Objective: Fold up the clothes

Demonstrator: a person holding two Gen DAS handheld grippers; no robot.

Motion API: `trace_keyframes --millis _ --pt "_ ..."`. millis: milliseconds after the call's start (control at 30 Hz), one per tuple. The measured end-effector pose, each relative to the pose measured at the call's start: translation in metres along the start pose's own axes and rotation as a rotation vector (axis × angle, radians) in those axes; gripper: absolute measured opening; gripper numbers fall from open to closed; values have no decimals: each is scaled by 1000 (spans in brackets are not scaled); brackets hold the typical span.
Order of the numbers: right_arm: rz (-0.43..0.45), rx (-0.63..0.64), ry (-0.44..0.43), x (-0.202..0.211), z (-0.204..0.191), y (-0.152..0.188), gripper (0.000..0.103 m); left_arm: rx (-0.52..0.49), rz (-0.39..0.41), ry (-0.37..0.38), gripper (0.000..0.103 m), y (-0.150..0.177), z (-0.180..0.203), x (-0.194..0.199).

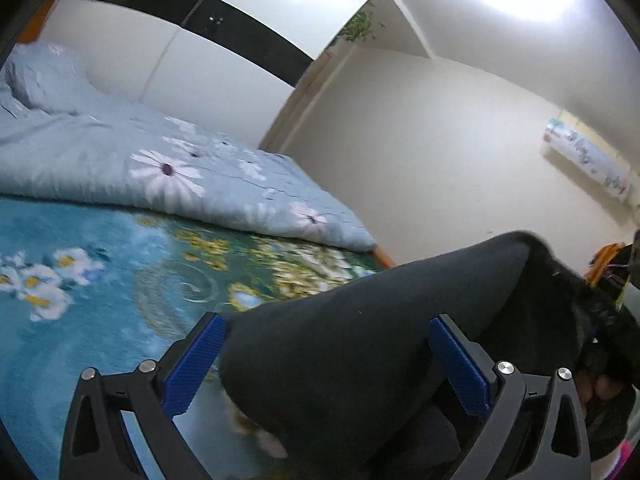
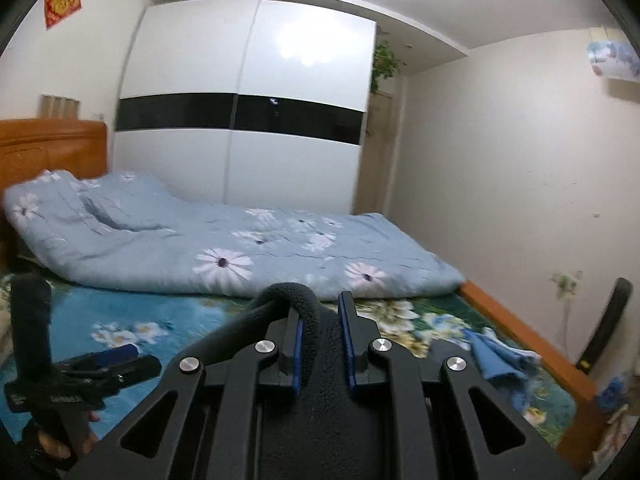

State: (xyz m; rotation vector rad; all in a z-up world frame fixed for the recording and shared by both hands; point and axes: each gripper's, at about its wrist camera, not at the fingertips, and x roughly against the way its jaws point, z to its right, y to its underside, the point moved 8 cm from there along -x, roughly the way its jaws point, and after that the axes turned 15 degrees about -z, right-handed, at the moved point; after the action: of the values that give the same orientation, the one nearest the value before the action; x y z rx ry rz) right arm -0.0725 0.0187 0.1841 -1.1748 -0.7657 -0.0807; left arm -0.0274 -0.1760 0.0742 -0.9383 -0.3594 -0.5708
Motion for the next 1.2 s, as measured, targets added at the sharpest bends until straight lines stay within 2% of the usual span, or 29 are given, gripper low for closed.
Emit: trace_keyframes --millis 67,167,233,333,433,500,567,667,733,867,1000,1033,1067,1100,1200 --pt "-102 18 31 -34 1 13 21 21 0 -35 103 1 -12 3" --pt "-287 19 64 -94 4 52 20 56 -12 -34 103 1 -25 4" --pt "-309 37 142 -112 10 69 20 77 -20 -38 103 2 -34 4" --pt "-349 9 110 -122 11 87 21 96 -24 -55 103 3 -42 4" --pt "-335 56 -16 -107 -16 102 26 107 -33 -67 103 5 -46 2" --pt "-355 133 -104 -102 -52 122 35 108 -43 -77 103 6 -47 1" --pt "-386 199 -190 -103 -87 148 50 105 -45 -85 103 7 -47 2" --pt "-453 261 -244 -115 -128 182 53 99 -48 -95 103 7 -46 4" --pt "-488 264 -249 -129 -144 197 54 88 -43 -105 103 7 -45 8" --pt "-548 268 -192 -157 -156 214 55 89 -32 -105 103 5 -48 13" --pt "-537 259 -143 -157 -159 212 55 102 -26 -102 103 3 -53 17" --pt "-537 234 -149 -157 -157 208 47 106 -24 -102 103 3 -54 18" --pt "-536 207 -147 -157 -153 204 20 108 -19 -104 103 3 -55 21" --pt "-528 184 -138 -155 -147 197 16 111 -13 -105 103 2 -57 24" --pt "-467 150 -124 -136 -133 170 14 132 0 -89 103 1 -65 31"
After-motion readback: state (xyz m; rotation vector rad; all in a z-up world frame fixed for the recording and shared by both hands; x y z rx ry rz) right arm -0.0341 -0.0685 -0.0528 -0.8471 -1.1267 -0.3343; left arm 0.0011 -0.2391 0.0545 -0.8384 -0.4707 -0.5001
